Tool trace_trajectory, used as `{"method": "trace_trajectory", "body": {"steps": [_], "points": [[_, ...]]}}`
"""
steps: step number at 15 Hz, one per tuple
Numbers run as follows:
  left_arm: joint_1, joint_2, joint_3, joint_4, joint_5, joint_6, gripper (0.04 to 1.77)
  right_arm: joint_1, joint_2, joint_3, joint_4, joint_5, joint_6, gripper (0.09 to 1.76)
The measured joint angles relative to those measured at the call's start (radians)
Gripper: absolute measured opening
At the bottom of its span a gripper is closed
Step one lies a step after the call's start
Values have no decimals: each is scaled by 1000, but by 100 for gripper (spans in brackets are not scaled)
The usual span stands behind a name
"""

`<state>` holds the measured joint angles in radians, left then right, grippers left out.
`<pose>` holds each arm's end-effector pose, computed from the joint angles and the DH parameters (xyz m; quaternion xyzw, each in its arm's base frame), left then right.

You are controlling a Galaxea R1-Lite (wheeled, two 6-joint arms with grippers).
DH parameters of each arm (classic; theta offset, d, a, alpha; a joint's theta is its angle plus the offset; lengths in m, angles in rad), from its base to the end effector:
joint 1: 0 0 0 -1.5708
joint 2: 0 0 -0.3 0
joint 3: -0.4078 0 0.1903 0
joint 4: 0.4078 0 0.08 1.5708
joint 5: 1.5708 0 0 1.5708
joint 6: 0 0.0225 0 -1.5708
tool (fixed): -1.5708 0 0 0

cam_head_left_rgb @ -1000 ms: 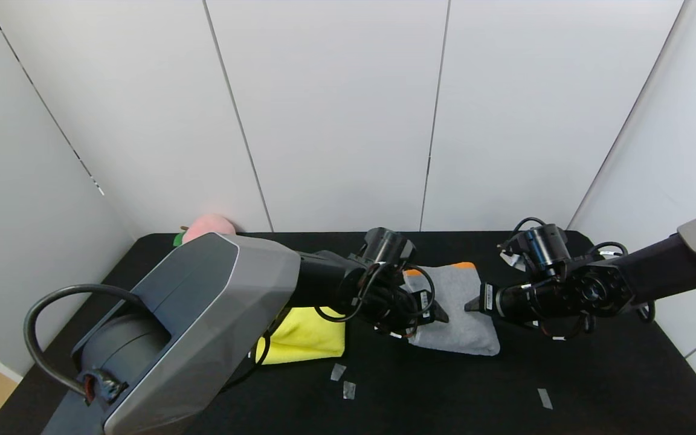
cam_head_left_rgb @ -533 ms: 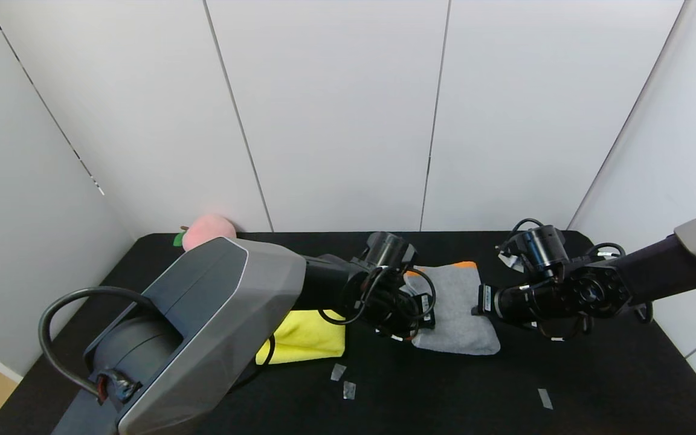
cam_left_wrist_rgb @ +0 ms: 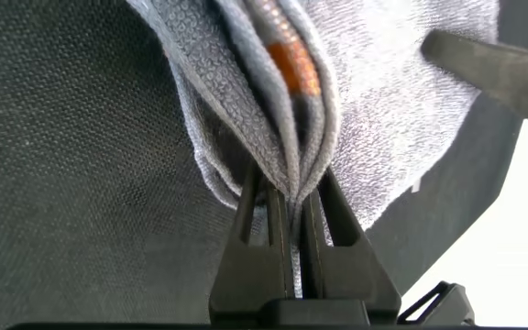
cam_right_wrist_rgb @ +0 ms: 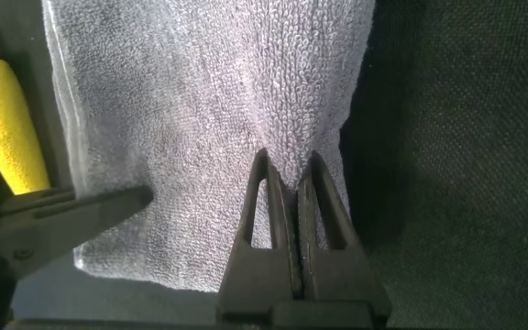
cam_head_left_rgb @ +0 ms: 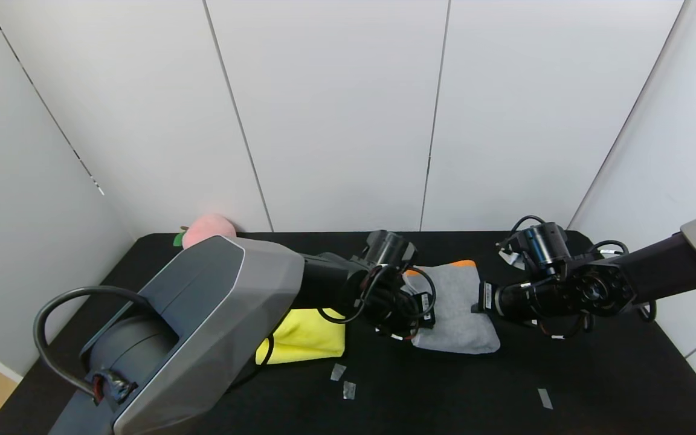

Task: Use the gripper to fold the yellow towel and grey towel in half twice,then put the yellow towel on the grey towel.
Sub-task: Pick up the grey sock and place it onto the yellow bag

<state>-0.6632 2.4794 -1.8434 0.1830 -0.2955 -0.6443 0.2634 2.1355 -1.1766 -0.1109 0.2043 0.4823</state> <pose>0.3831 -0.3076 0.0672 -0.1887 0.5053 -0.2774 0.7951 0.3755 0.1060 0.0773 0.1999 0.4498 0.1069 0.8639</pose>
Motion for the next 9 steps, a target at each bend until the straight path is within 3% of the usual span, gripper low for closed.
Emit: {"method": "trace_trajectory", "body": {"steps": [9], "points": [[2, -143, 13, 70, 6, 61, 18, 5, -126, 10, 7, 10, 5, 12]]}}
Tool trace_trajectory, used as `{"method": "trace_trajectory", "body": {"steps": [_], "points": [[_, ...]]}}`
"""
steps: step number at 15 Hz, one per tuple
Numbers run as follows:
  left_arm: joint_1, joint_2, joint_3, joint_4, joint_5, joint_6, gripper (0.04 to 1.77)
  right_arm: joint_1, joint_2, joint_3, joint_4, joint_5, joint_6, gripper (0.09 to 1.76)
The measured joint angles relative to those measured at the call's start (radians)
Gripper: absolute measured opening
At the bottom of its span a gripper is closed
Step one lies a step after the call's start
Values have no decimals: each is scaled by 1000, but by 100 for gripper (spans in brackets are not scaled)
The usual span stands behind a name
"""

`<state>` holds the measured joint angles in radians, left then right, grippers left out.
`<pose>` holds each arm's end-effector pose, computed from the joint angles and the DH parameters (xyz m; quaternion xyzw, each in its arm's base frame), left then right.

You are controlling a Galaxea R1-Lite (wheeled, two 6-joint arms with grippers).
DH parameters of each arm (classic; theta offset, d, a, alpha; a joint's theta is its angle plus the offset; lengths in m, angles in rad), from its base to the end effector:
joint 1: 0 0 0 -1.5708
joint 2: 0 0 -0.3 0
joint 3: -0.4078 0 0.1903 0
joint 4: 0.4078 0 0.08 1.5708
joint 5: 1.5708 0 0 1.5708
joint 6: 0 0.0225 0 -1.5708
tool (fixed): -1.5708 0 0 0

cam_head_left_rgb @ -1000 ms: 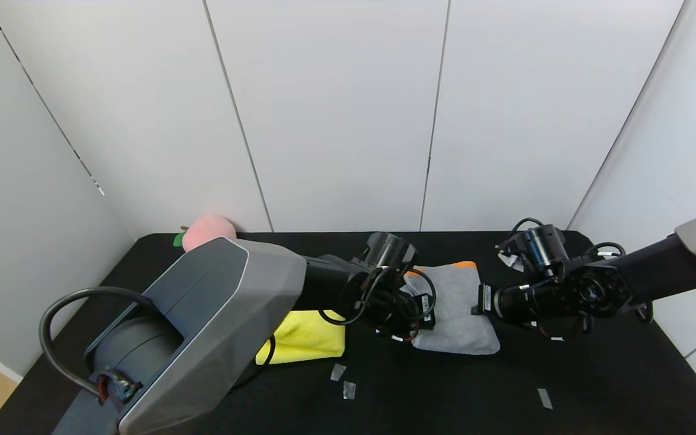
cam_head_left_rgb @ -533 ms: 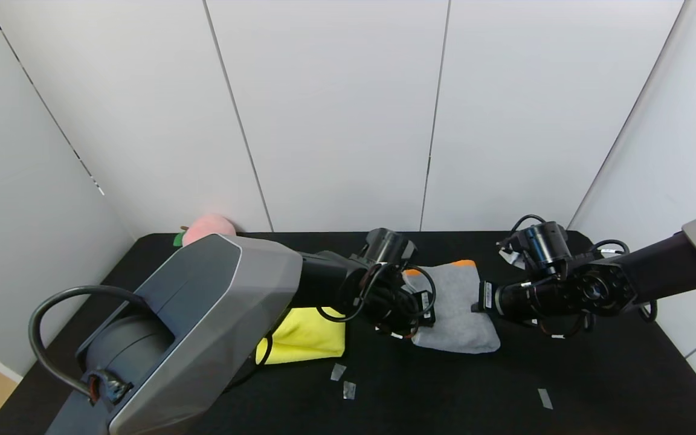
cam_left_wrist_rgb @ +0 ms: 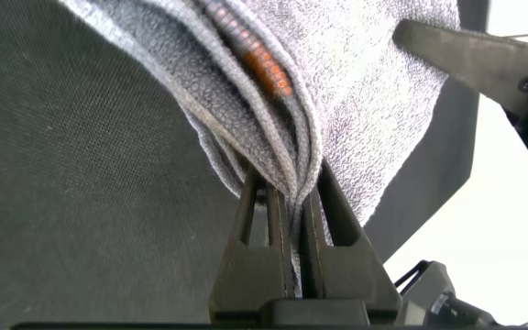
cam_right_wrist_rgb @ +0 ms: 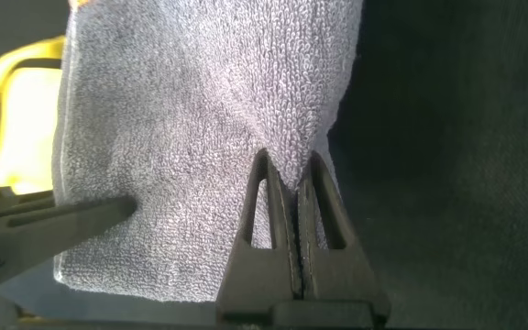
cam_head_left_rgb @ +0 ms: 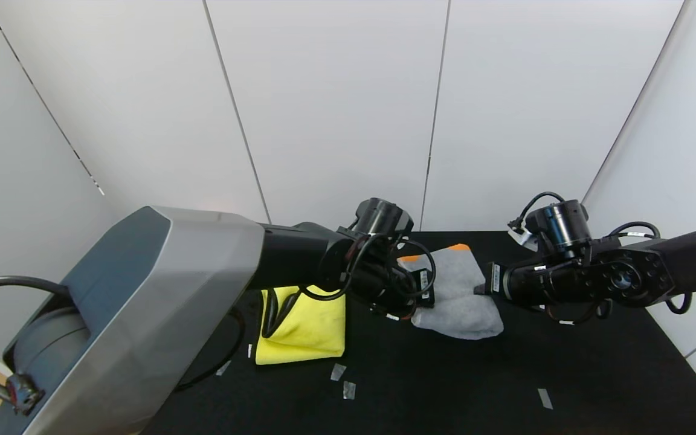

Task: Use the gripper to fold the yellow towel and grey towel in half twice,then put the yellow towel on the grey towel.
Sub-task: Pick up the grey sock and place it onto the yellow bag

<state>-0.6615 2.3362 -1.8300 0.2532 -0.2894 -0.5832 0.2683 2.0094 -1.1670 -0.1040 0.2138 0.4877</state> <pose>0.3676 -0.2943 0.1277 -0.1717 0.4711 -0.3025 0.8106 0.3607 0.1041 0.1228 0.2091 0.4038 0.1290 0.8812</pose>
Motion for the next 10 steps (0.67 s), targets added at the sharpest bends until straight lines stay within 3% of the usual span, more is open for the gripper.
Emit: {"method": "trace_trajectory", "body": {"steps": [10], "points": [[68, -228, 68, 130, 7, 186, 18, 178, -128, -35, -7, -2, -3, 12]]}}
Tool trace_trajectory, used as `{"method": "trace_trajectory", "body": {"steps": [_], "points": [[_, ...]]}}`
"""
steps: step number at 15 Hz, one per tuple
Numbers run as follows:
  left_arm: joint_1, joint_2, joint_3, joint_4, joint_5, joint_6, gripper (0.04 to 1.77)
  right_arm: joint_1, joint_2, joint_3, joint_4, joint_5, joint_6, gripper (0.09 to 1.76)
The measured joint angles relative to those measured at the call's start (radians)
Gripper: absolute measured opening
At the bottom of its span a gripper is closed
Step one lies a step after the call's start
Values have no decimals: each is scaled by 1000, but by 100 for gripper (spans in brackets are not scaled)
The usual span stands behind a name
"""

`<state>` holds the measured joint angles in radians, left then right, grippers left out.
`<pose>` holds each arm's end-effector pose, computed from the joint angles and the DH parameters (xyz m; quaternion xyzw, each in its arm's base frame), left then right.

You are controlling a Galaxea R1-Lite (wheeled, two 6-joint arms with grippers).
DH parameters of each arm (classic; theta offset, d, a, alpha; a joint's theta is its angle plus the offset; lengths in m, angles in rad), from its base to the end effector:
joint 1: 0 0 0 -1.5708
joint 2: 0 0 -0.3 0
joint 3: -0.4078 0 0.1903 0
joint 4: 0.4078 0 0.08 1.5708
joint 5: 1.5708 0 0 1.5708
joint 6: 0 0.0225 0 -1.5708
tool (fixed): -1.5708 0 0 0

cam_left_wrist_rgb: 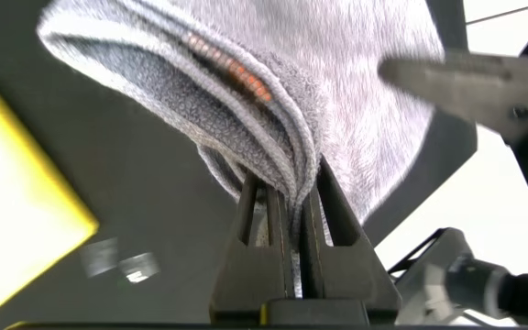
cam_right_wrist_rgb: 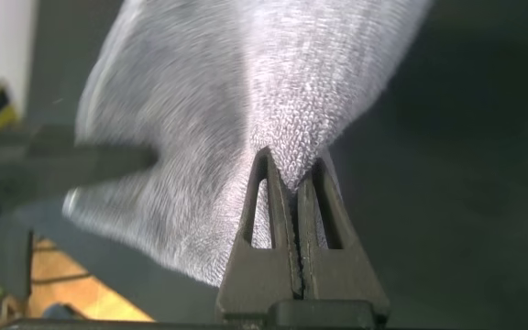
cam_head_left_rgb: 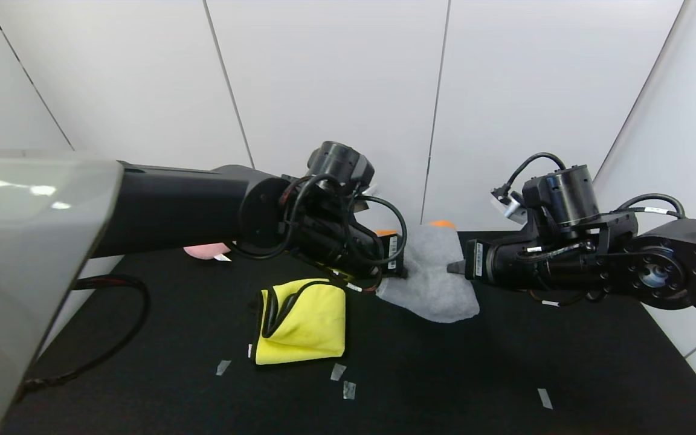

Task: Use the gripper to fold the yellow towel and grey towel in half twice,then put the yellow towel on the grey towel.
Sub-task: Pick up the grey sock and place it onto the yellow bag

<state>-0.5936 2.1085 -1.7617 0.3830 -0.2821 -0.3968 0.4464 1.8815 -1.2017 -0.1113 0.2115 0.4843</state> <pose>0.3441 -0.2397 0.2015 -0.1125 0.4237 -0.3188 0.8404 0.3236 0.1601 0.1796 0.1859 0.3447 0.2343 0.8898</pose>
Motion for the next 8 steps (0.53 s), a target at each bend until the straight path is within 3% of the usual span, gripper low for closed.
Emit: {"method": "trace_trajectory", "body": {"steps": [8], "points": [[145, -150, 172, 2, 1, 171, 18, 123, 88, -154, -1, -11, -33, 12]]}}
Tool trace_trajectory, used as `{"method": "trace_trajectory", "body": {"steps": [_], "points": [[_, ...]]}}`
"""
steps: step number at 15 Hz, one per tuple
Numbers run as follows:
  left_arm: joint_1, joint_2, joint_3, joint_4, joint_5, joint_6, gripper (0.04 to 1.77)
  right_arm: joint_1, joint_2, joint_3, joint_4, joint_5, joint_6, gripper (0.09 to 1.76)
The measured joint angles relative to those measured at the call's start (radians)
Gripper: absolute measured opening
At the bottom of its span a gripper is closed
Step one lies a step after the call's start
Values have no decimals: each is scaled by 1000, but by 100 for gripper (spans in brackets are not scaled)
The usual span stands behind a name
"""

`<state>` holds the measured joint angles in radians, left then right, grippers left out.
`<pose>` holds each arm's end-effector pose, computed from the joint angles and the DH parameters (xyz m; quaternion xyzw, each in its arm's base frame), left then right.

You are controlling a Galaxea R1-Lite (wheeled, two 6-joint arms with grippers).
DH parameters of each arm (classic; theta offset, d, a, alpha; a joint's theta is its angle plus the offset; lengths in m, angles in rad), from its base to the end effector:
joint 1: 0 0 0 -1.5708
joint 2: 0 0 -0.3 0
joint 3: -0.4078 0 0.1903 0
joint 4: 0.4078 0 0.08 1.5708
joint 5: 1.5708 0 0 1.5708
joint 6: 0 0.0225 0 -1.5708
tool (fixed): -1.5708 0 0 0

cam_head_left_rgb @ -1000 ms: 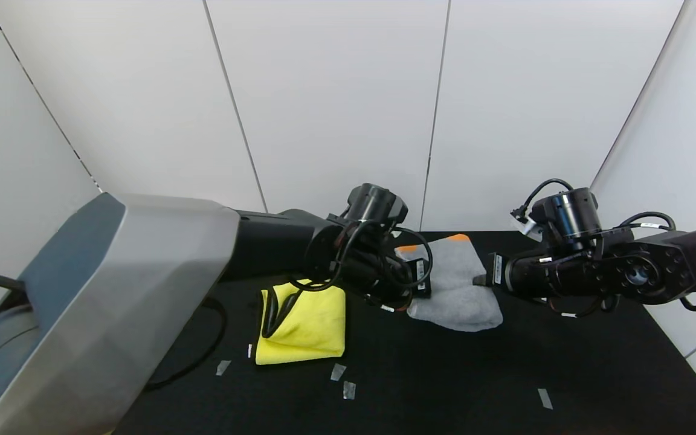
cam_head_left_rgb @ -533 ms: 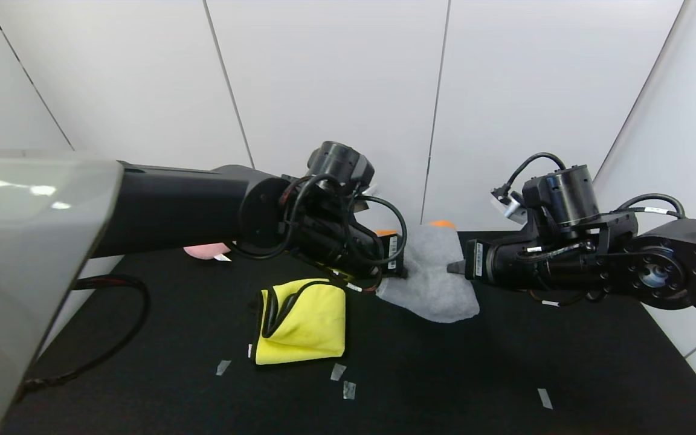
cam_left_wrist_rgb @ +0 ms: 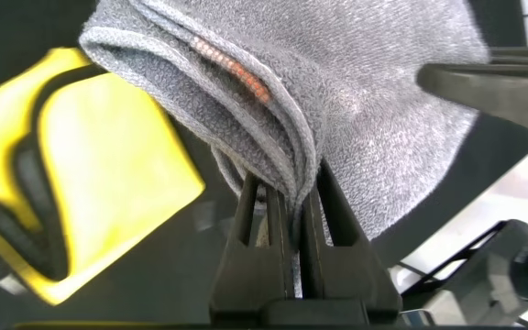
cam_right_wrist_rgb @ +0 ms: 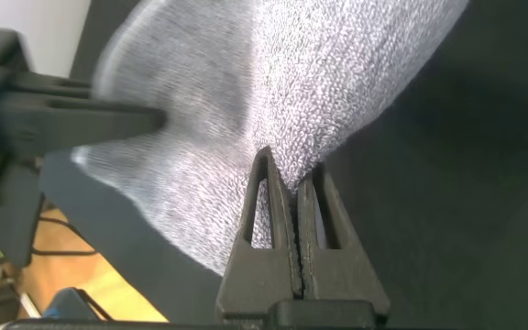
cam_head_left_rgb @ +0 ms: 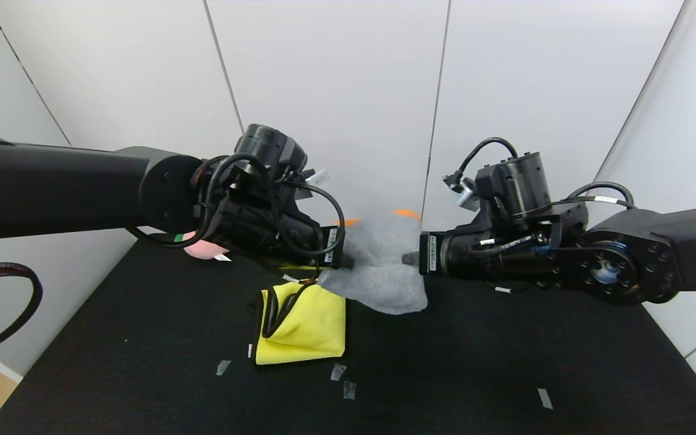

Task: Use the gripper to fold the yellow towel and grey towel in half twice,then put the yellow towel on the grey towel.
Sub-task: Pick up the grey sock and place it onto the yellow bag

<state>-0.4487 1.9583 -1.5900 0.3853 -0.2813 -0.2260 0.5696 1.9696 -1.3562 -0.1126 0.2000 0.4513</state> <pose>0.3375 -0.1694 0.2157 -0.0674 0.4017 -0.2884 0.8665 0.3280 0.2153 0.1886 0.1565 0.3188 0.2999 0.8854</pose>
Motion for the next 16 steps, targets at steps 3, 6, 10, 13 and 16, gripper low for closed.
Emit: {"method": "trace_trajectory", "body": {"steps": [3, 6, 10, 13, 16], "points": [[57, -50, 56, 0, 0, 45, 18, 44, 73, -73, -1, -50, -9, 12], [107, -92, 91, 40, 1, 87, 18, 98, 142, -152, -1, -79, -14, 12], [128, -120, 112, 46, 1, 101, 18, 127, 190, -193, -1, -81, -17, 12], [150, -126, 127, 37, 11, 152, 18, 138, 211, -219, 0, -95, -25, 12], [193, -120, 156, 29, 34, 198, 18, 163, 287, -331, 0, -117, -43, 12]]}}
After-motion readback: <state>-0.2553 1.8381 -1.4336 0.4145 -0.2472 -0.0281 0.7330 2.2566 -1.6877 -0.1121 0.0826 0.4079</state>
